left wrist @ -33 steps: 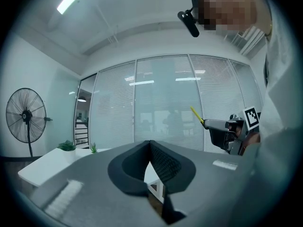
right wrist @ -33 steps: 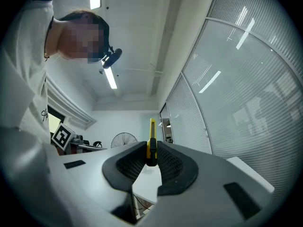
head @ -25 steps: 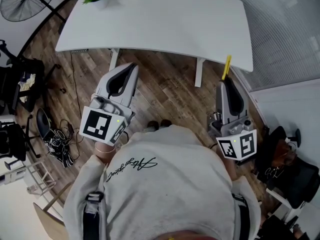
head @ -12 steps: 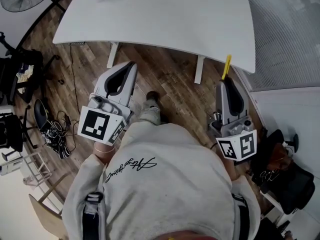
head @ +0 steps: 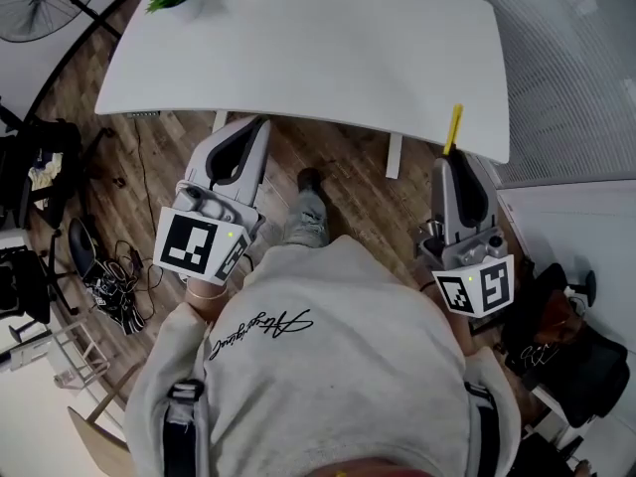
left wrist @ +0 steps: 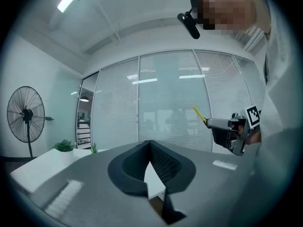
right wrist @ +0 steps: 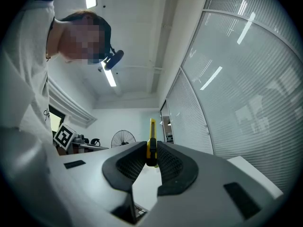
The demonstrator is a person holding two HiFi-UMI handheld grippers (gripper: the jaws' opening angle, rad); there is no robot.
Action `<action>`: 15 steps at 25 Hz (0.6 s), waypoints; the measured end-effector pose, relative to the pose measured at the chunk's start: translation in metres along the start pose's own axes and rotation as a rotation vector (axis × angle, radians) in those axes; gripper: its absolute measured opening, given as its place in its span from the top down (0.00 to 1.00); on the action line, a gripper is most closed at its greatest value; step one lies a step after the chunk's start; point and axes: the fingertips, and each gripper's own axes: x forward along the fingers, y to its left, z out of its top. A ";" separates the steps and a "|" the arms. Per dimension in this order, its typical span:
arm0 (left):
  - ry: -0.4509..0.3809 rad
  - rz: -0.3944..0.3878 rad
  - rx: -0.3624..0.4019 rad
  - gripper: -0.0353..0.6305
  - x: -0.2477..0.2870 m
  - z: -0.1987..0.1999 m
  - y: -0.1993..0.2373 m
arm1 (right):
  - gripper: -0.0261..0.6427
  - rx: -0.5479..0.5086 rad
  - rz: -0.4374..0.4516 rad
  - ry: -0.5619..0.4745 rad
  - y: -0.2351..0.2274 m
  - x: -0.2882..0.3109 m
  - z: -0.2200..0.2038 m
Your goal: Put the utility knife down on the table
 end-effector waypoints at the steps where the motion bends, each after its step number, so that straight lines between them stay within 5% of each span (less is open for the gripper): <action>1: -0.006 -0.004 0.004 0.97 0.008 0.002 0.005 | 0.86 -0.005 -0.001 -0.004 -0.005 0.008 0.000; 15: -0.022 -0.042 0.018 0.97 0.112 0.019 0.092 | 0.86 -0.030 -0.025 -0.027 -0.061 0.126 -0.007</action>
